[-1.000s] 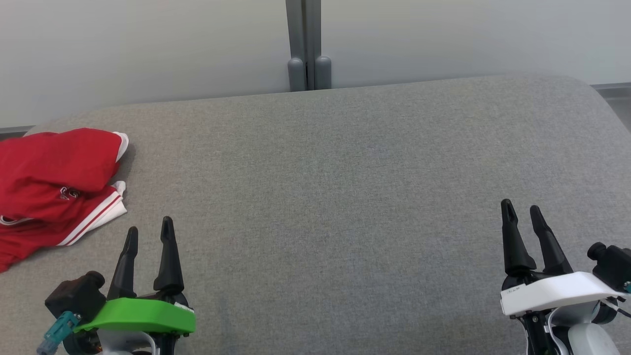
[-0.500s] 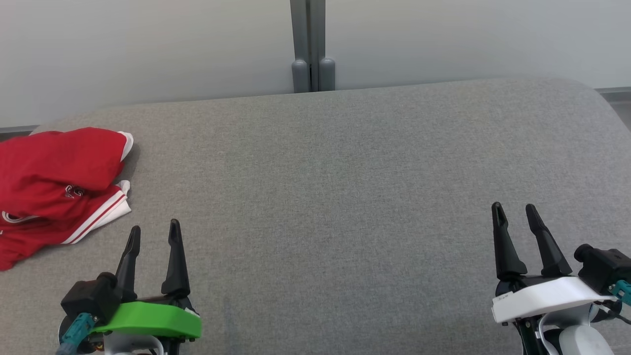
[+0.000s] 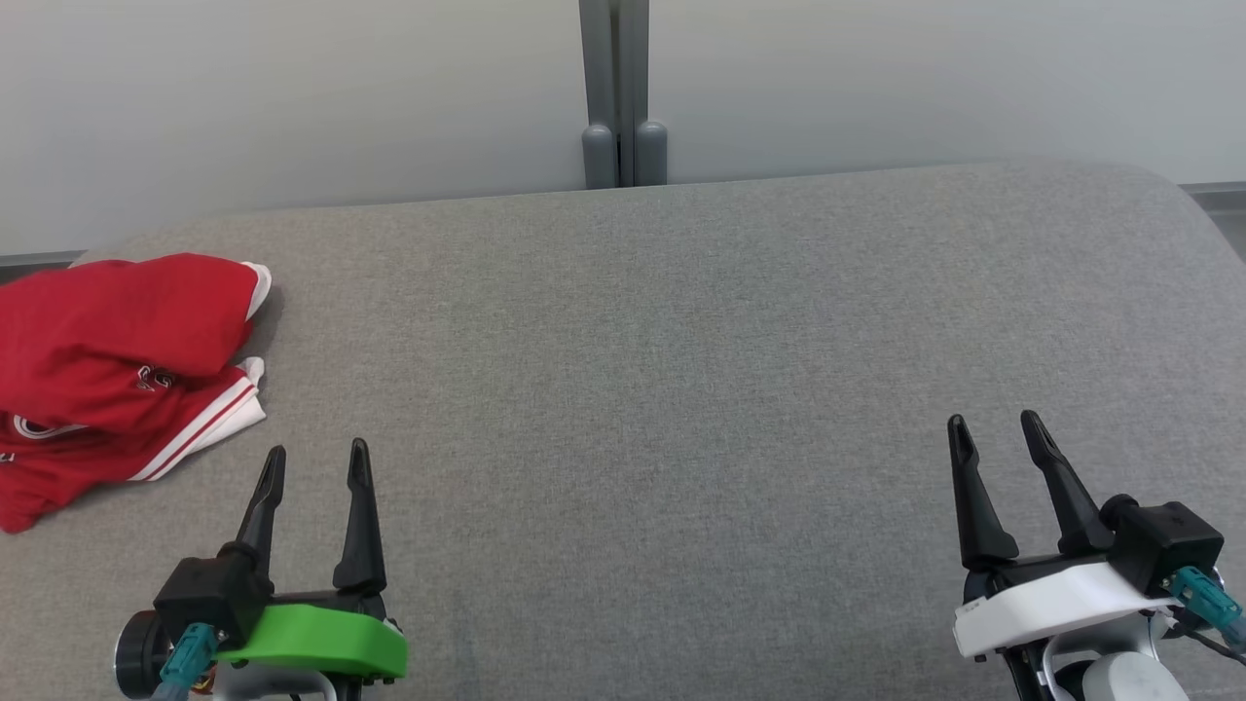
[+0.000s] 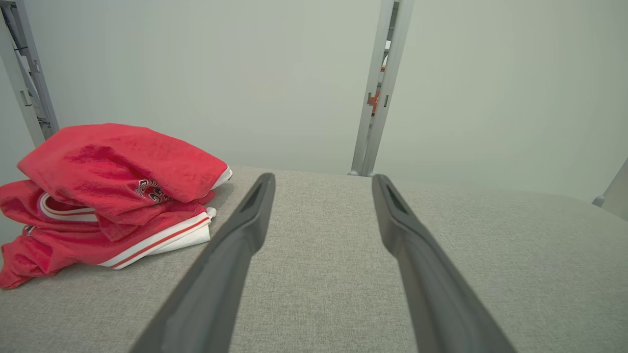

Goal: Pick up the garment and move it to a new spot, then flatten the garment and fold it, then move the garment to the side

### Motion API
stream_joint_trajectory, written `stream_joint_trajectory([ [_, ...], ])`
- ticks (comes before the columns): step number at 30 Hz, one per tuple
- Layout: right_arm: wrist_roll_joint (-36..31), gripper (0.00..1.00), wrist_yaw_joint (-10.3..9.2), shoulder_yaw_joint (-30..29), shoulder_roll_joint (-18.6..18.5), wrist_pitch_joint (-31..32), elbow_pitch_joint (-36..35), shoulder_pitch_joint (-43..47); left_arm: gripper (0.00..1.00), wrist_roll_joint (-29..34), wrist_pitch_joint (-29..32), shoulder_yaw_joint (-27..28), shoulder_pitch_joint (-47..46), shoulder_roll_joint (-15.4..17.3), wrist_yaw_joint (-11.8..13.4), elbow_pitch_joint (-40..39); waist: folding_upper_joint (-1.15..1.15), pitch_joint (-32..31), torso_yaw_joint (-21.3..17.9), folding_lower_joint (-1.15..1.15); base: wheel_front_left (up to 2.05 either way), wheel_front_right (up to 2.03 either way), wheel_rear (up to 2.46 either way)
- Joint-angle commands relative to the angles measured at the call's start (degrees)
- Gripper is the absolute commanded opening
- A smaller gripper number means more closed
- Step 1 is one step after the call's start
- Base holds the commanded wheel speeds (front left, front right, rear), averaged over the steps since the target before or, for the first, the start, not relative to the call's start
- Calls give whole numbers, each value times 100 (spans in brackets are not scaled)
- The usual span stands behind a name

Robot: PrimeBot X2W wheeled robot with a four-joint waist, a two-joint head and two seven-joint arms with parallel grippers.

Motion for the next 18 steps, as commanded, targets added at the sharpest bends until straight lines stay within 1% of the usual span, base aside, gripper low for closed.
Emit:
stream_joint_trajectory([
  [1, -141, 100, 2, 18, -8, -59, -19, 50, 100, 130, -50, -18, 40, 52, 29, -4, 0, -1, 7, 0, 0, 0, 0],
  [11, -492, 100, 2, 33, 35, -171, 28, 98, 100, 456, -156, -55, 55, 57, 44, 93, 0, -21, 65, 0, 0, 0, 0],
  [18, -680, 100, 2, 12, 51, -225, 37, 124, 100, 547, -188, -17, 91, 70, 34, 106, 0, -46, 127, 0, 0, 0, 0],
])
